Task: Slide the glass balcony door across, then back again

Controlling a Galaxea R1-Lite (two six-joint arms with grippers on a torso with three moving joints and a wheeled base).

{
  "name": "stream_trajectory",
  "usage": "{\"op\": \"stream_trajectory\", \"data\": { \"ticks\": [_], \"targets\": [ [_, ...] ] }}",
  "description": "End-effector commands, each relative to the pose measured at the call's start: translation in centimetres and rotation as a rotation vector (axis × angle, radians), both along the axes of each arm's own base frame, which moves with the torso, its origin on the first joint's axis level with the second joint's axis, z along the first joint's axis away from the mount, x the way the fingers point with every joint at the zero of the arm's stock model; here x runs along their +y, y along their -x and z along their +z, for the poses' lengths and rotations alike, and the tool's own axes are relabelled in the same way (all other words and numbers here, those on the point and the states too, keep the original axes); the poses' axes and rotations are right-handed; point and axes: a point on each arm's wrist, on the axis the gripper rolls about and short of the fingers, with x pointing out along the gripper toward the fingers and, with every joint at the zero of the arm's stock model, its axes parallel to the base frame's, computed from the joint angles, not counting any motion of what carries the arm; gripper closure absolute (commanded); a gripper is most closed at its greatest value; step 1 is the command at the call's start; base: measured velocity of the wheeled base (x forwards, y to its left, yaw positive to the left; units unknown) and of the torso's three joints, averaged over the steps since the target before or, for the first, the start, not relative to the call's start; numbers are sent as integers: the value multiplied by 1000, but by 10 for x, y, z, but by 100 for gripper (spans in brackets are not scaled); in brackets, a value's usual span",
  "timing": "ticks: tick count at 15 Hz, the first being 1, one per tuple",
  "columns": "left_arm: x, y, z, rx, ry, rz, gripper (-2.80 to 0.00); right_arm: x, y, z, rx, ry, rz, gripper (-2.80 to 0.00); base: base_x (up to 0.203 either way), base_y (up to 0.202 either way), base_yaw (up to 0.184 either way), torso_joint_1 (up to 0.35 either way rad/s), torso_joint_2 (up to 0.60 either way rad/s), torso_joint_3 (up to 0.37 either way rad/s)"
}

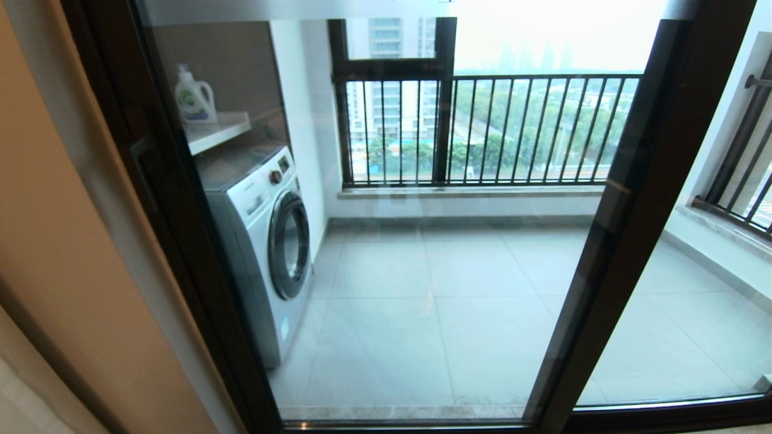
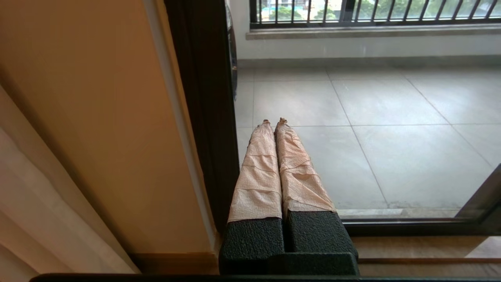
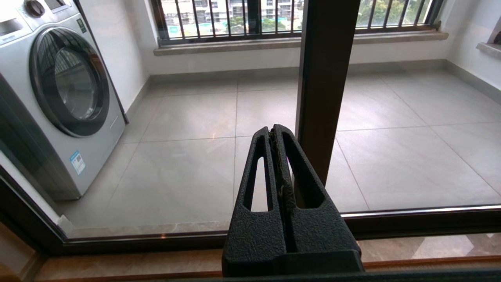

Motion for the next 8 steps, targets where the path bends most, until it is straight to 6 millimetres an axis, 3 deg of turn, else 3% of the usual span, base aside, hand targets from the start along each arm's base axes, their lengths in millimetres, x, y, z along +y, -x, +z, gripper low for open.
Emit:
{"op": "stream_trajectory", "data": {
  "ticks": [1,8],
  "targets": [
    [0,0,0,2,0,0,0,0,-1,-3,12,-18,-1,0,0,0,0,0,0,0],
    [0,0,0,2,0,0,0,0,-1,-3,10,-21,-1,0,0,0,0,0,0,0]
  ]
}}
